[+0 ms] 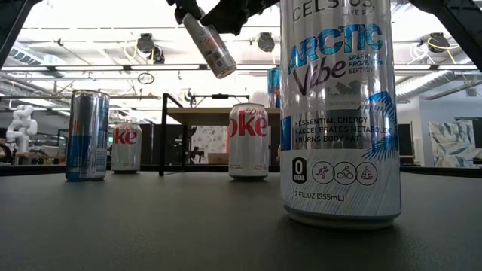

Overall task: Place canned beverage on shelf
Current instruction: Put the left white-yellow soda can on the shelf

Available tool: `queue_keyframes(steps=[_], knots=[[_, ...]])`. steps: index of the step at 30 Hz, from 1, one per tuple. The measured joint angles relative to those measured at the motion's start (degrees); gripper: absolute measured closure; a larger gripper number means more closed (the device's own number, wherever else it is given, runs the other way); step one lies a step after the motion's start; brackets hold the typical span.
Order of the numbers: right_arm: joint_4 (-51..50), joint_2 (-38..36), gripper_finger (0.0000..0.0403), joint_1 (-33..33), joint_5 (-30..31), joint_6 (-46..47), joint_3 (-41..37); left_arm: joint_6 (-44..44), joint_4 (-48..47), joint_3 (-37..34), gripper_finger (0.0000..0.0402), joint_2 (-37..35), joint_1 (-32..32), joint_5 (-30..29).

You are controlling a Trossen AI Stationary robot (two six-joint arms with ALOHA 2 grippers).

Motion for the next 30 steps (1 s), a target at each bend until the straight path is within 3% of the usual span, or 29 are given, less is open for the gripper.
queue_keyframes(steps=[15, 30], knots=[[0.4, 0.0, 0.0144, 0.0, -2.7, 2.2, 0.0, 0.5, 1.0, 0.0, 0.0138, 0.0, 0.0, 1.8], [1.3, 0.0, 0.0140, 0.0, -3.0, 1.9, 0.0, 2.0, 1.0, 0.0, 0.0138, 0.0, 0.0, 2.0]])
